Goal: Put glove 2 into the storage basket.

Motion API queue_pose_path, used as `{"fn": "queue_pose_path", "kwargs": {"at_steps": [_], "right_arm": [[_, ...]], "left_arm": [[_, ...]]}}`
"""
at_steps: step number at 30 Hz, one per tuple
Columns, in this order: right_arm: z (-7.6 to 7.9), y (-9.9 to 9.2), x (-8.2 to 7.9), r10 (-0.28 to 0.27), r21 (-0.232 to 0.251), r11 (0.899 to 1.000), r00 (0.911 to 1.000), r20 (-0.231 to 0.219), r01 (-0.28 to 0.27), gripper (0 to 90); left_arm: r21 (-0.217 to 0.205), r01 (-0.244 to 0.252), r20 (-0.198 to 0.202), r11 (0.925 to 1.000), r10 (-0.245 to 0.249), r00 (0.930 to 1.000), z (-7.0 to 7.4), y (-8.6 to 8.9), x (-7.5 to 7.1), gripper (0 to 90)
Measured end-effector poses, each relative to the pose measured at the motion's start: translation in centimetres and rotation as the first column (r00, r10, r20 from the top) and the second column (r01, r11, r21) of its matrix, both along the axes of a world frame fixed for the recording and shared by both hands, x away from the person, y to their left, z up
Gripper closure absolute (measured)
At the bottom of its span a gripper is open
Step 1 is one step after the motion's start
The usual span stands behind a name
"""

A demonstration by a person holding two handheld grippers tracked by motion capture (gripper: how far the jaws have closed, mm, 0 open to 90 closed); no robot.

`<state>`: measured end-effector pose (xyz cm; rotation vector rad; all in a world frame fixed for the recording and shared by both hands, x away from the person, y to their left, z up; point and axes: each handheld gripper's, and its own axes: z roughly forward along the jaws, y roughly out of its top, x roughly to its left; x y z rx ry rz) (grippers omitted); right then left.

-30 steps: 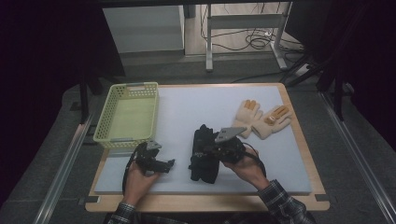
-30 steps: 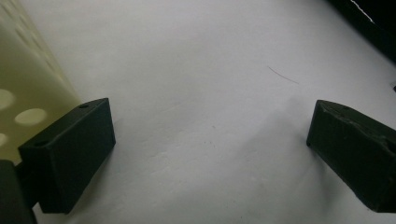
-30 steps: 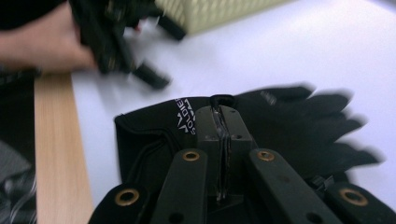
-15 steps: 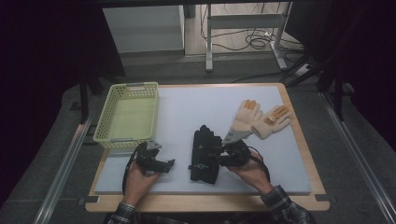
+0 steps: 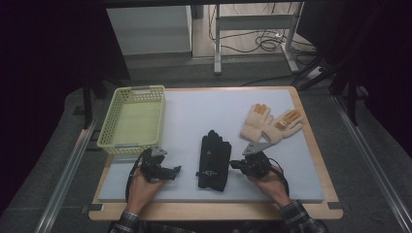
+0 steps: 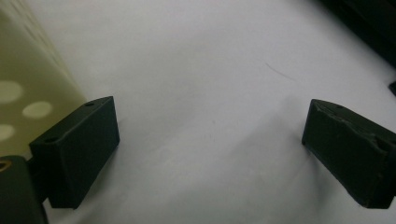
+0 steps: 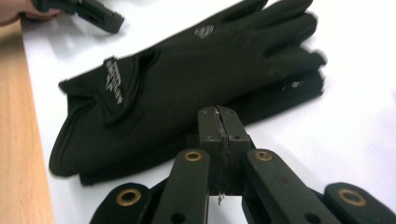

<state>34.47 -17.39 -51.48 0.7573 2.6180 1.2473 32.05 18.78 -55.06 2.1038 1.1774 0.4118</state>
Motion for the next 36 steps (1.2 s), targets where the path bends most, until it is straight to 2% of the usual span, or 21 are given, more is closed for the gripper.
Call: {"fn": "queue_pose_path", "kwargs": {"at_steps": [2,4,8,10,12,20,26,36], "right_arm": [[-0.4,-0.1,-0.4,0.005,-0.005,1.000,1.0000,-0.005,-0.005,88.5],[-1.0,-0.1,-0.8,0.016,-0.016,1.000,0.9998,-0.010,-0.016,88.5],[-1.5,0.1,-1.7,0.039,-0.021,0.999,0.9992,-0.011,-0.040,88.5],[-1.8,0.4,-2.0,0.053,-0.028,0.998,0.9985,-0.013,-0.054,88.5],[-2.0,0.8,-2.2,0.063,-0.029,0.998,0.9979,-0.012,-0.063,88.5],[-2.1,3.1,-2.1,0.097,-0.031,0.995,0.9952,-0.018,-0.097,88.5],[-2.2,5.2,-1.4,0.108,-0.034,0.994,0.9941,-0.014,-0.108,88.5],[-2.3,8.4,0.5,0.075,-0.051,0.996,0.9971,0.014,-0.074,88.5]], "left_arm": [[0.000,0.000,-0.012,1.0000,0.000,0.9999,0.1,0.3,-0.3,4.2],[0.020,-0.016,-0.022,0.9997,0.016,0.9996,0.1,0.8,-0.6,3.3],[0.024,-0.029,-0.017,0.9993,0.030,0.9994,0.0,1.9,-1.4,1.6],[0.020,-0.035,-0.010,0.9992,0.035,0.9993,-0.1,2.5,-1.7,0.6],[-0.003,-0.033,-0.007,0.9994,0.033,0.9994,-0.3,3.3,-2.0,0.5],[0.010,-0.016,-0.004,0.9998,0.016,0.9999,-0.4,3.5,-2.0,1.0],[0.012,-0.015,-0.007,0.9998,0.015,0.9999,-0.4,3.6,-2.0,0.9],[0.002,-0.020,-0.008,0.9998,0.021,0.9998,-0.4,3.5,-1.9,0.6]]}}
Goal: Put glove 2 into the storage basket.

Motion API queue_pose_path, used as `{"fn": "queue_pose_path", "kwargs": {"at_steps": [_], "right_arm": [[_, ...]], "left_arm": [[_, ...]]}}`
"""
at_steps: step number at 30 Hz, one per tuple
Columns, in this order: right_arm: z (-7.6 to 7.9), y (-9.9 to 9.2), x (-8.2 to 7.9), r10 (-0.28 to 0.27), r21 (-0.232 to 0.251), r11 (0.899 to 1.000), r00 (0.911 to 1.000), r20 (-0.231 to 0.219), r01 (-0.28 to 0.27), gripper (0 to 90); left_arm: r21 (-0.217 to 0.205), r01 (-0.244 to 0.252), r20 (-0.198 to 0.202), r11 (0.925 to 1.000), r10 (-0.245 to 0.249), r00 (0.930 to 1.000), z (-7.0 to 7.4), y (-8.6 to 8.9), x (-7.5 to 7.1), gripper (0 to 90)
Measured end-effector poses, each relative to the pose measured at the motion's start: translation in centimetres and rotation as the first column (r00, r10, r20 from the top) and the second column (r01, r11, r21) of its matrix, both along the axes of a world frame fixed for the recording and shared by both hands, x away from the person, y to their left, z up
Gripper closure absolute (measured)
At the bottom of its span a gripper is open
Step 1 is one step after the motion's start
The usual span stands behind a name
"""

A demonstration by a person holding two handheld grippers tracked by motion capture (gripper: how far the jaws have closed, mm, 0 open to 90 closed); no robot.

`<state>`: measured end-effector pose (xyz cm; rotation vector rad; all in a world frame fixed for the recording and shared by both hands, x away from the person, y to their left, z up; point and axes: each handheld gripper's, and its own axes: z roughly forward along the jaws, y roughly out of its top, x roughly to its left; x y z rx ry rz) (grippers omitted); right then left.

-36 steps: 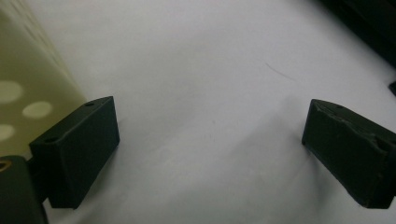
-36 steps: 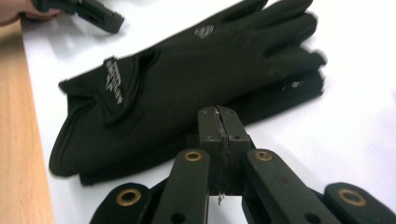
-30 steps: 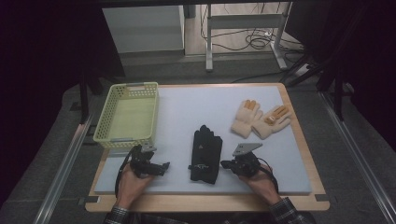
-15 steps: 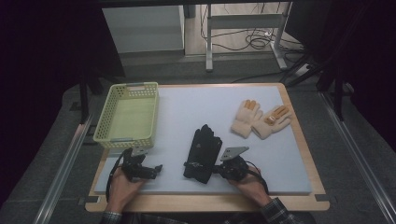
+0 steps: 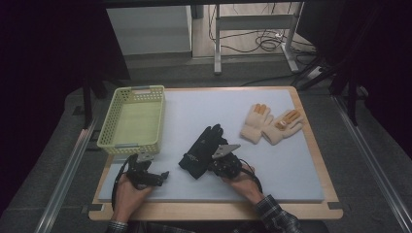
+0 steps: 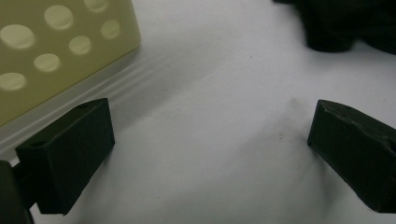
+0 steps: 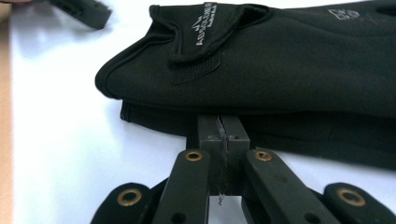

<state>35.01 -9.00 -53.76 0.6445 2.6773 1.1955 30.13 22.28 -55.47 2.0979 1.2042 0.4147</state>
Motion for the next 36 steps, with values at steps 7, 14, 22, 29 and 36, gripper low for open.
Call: {"fn": "queue_pose_path", "kwargs": {"at_steps": [7,14,22,29,36], "right_arm": [[0.0,1.1,0.9,-0.009,-0.016,1.000,0.9996,0.026,0.009,88.4],[0.8,0.4,0.4,-0.018,-0.010,1.000,0.9988,0.046,0.019,72.5],[2.0,-2.9,0.7,-0.093,0.004,0.996,0.9925,0.080,0.093,53.4],[2.6,-6.9,1.0,-0.188,0.005,0.982,0.9779,0.091,0.189,37.9],[2.4,-11.3,1.4,-0.294,-0.007,0.955,0.9494,0.111,0.296,26.4]], "left_arm": [[-0.003,0.000,0.000,1.0000,0.000,1.0000,0.0,0.0,0.0,0.6],[-0.001,0.003,0.003,1.0000,-0.003,1.0000,0.0,0.1,0.0,0.6],[-0.002,0.003,0.003,1.0000,-0.003,1.0000,0.0,0.1,0.0,0.6],[-0.002,0.003,0.002,1.0000,-0.003,1.0000,0.0,0.1,0.0,0.6],[-0.003,0.004,0.000,1.0000,-0.004,1.0000,0.0,0.1,0.0,0.6]]}}
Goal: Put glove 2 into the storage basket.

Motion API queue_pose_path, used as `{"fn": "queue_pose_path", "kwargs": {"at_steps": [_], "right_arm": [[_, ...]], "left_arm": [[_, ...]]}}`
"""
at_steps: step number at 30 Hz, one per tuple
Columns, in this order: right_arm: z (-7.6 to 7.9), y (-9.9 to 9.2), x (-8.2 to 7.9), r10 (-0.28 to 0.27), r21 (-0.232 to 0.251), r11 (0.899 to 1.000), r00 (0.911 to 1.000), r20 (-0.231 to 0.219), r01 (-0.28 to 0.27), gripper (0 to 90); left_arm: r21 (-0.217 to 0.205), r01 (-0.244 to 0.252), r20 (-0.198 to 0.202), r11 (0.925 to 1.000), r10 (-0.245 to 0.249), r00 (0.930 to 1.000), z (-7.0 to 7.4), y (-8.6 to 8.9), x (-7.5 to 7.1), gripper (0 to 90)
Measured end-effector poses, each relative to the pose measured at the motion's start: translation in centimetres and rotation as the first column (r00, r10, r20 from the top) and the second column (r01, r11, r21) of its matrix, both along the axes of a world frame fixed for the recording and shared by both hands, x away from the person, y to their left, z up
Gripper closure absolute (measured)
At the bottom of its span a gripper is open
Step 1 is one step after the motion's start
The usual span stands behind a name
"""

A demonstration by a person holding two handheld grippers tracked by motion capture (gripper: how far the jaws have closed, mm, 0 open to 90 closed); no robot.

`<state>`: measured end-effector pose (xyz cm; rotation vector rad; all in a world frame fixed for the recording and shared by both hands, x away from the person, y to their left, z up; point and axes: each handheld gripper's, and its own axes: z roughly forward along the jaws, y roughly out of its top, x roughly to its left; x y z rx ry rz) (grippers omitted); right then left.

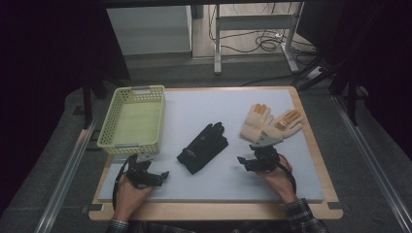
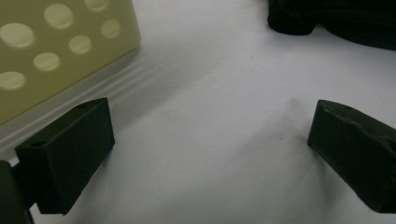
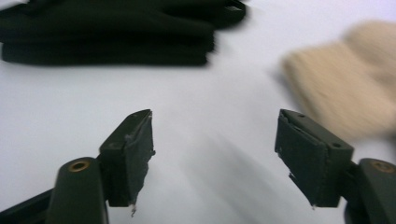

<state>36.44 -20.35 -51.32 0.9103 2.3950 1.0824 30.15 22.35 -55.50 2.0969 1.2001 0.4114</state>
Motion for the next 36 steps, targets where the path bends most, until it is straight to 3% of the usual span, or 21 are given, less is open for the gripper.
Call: {"fn": "queue_pose_path", "kwargs": {"at_steps": [4,8,12,20,23,34,36], "right_arm": [[-0.6,-1.9,0.1,-0.045,-0.001,0.999,0.9990,-0.001,0.045,23.2],[-1.3,-3.0,0.3,-0.084,-0.035,0.996,0.9965,-0.006,0.083,21.0],[-1.9,-3.2,0.7,-0.100,-0.046,0.994,0.9941,-0.042,0.098,17.9],[-1.9,-3.2,0.7,-0.109,-0.046,0.993,0.9933,-0.038,0.107,16.1],[-2.0,-3.2,0.7,-0.109,-0.046,0.993,0.9933,-0.037,0.108,16.1],[-2.0,-3.2,0.6,-0.110,-0.046,0.993,0.9933,-0.036,0.108,16.1],[-2.0,-3.2,0.6,-0.110,-0.046,0.993,0.9933,-0.036,0.108,16.1]], "left_arm": [[0.000,0.001,-0.001,1.0000,-0.001,1.0000,0.0,0.0,0.0,0.5],[-0.002,-0.002,-0.003,1.0000,0.002,1.0000,0.0,0.0,0.0,0.5],[-0.002,0.003,-0.007,1.0000,-0.003,1.0000,0.0,0.0,0.0,0.0],[0.006,0.008,-0.016,1.0000,-0.007,0.9998,0.3,-0.2,0.1,0.0],[-0.039,0.045,-0.023,0.9982,-0.046,0.9987,0.5,-0.7,0.1,0.2],[-0.056,0.162,-0.004,0.9852,-0.163,0.9867,2.8,-4.2,1.7,0.0],[-0.065,0.200,0.002,0.9776,-0.201,0.9796,3.7,-5.4,2.7,0.0]]}}
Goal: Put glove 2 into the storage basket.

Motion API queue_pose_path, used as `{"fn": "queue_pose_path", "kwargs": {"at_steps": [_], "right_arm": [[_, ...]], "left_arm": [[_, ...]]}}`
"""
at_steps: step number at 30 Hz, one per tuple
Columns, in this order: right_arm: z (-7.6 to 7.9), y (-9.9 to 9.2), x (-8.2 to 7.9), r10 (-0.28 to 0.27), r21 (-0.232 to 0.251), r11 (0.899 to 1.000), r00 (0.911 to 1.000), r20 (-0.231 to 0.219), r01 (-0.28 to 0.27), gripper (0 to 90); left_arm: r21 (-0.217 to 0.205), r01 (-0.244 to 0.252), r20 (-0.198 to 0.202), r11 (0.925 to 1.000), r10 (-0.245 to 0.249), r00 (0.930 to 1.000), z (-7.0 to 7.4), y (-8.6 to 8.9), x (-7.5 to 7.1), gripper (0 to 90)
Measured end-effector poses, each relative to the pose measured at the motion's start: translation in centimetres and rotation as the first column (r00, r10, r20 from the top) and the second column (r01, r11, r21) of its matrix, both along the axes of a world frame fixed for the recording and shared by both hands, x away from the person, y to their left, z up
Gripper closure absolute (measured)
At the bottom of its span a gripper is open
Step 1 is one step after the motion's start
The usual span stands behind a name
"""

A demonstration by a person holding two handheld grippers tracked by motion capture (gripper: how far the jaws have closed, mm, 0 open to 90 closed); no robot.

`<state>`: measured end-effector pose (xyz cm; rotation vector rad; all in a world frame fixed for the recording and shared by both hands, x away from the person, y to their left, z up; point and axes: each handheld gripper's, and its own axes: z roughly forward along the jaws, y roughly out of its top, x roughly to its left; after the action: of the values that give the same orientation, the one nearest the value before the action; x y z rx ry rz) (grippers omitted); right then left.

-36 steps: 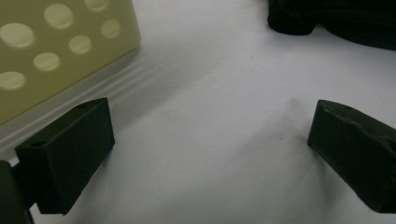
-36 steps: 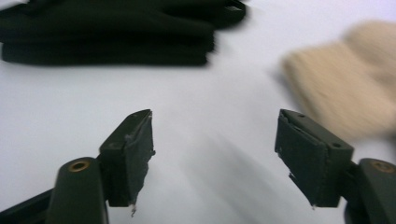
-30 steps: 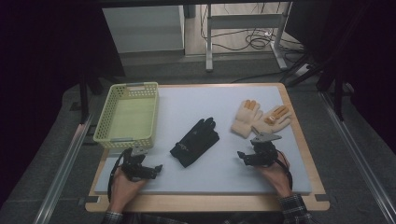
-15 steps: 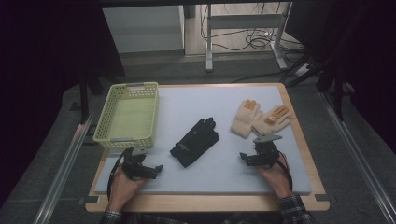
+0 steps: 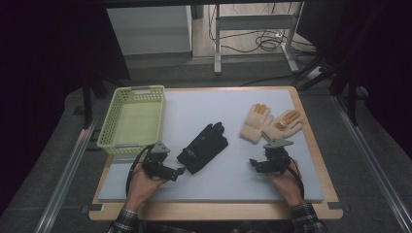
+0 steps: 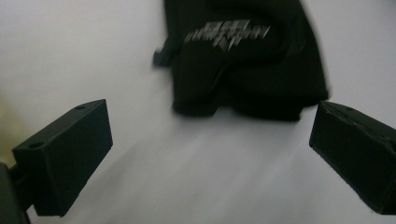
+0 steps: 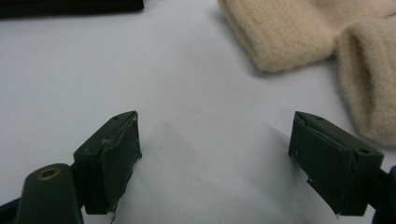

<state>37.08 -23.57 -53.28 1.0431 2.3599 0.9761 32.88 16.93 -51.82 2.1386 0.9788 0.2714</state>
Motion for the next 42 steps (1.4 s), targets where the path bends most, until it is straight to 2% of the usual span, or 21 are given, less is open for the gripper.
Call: {"fn": "queue_pose_path", "kwargs": {"at_steps": [2,4,5,8,9,10,12,13,14,17,20,23,26,28,30,32,35,37,38,39,42], "right_arm": [[0.0,0.0,0.0,0.000,0.000,1.000,1.0000,0.000,0.000,16.1],[0.0,0.0,0.0,0.000,0.000,1.000,1.0000,0.000,0.000,16.1],[0.0,0.0,0.0,0.000,0.001,1.000,1.0000,0.000,0.000,16.1],[0.0,0.0,0.0,0.000,0.000,1.000,1.0000,0.000,0.000,16.1],[0.0,0.0,0.0,0.000,0.001,1.000,1.0000,0.000,0.000,16.1],[0.0,0.0,0.0,0.000,0.001,1.000,1.0000,0.000,0.000,16.1],[0.0,0.0,0.0,0.000,0.001,1.000,1.0000,0.000,0.000,16.1],[0.0,0.0,0.0,0.000,0.001,1.000,1.0000,0.000,0.000,16.1],[0.0,0.0,0.0,0.000,0.001,1.000,1.0000,0.000,0.000,16.1],[0.0,0.0,0.0,0.000,0.001,1.000,1.0000,0.000,0.000,16.1],[0.0,0.0,0.0,0.000,0.001,1.000,1.0000,-0.001,0.000,16.1],[0.0,0.0,0.0,0.000,0.001,1.000,1.0000,-0.001,0.000,16.2],[0.0,0.0,0.0,0.000,0.001,1.000,1.0000,-0.001,0.000,16.1],[0.0,0.0,0.0,0.000,0.001,1.000,1.0000,-0.001,0.000,16.2],[0.0,0.0,0.0,0.000,0.001,1.000,1.0000,-0.001,0.000,16.1],[0.0,0.0,0.0,0.000,0.001,1.000,1.0000,-0.001,0.000,16.1],[0.0,0.0,0.0,0.000,0.001,1.000,1.0000,0.000,0.000,16.1],[0.0,0.0,0.0,0.000,0.001,1.000,1.0000,0.000,0.000,16.1],[0.0,0.0,0.0,0.000,0.001,1.000,1.0000,0.000,0.000,16.2],[0.0,0.0,0.0,0.000,0.001,1.000,1.0000,0.000,0.000,16.2],[0.0,0.0,0.0,0.000,0.001,1.000,1.0000,0.000,0.000,16.1]], "left_arm": [[0.003,0.007,0.000,1.0000,-0.007,1.0000,0.2,-0.5,0.3,0.0],[0.012,0.027,-0.006,0.9996,-0.027,0.9996,0.8,-2.0,1.4,0.0],[0.012,0.027,-0.006,0.9996,-0.027,0.9996,0.8,-2.0,1.4,0.0],[0.007,0.047,-0.014,0.9989,-0.047,0.9988,1.1,-3.3,2.6,0.0],[0.017,0.053,-0.021,0.9984,-0.053,0.9984,1.1,-4.2,3.4,0.0],[0.017,0.053,-0.021,0.9984,-0.053,0.9984,1.1,-4.2,3.4,0.0],[0.024,0.050,-0.024,0.9984,-0.050,0.9985,0.9,-5.0,4.3,0.0],[0.021,0.046,-0.031,0.9987,-0.045,0.9985,0.8,-5.5,5.1,0.0],[0.021,0.046,-0.031,0.9987,-0.045,0.9985,0.8,-5.5,5.1,0.0],[0.019,0.036,-0.048,0.9992,-0.035,0.9982,0.2,-6.2,6.4,0.0],[0.016,0.037,-0.084,0.9992,-0.035,0.9958,-0.6,-6.9,7.8,0.0],[0.018,0.056,-0.102,0.9983,-0.054,0.9933,-1.0,-7.3,8.1,0.0],[0.033,0.065,-0.102,0.9974,-0.061,0.9929,-1.3,-7.9,7.9,0.0],[0.059,0.075,-0.094,0.9954,-0.070,0.9931,-1.3,-8.3,7.5,0.0],[0.132,0.086,-0.071,0.9875,-0.077,0.9945,-1.3,-9.1,7.0,0.0],[0.210,0.089,-0.042,0.9735,-0.082,0.9957,-1.5,-9.9,6.6,0.0],[0.206,0.071,-0.054,0.9759,-0.061,0.9967,-1.4,-10.0,6.8,0.0],[0.188,0.059,-0.064,0.9804,-0.047,0.9968,-1.6,-9.6,7.3,0.0],[0.168,0.054,-0.082,0.9843,-0.041,0.9958,-1.7,-9.3,7.6,0.0],[0.156,0.058,-0.079,0.9861,-0.046,0.9958,-1.7,-9.1,7.7,0.0],[0.164,0.044,-0.080,0.9854,-0.031,0.9963,-1.6,-9.1,7.5,2.5]]}}
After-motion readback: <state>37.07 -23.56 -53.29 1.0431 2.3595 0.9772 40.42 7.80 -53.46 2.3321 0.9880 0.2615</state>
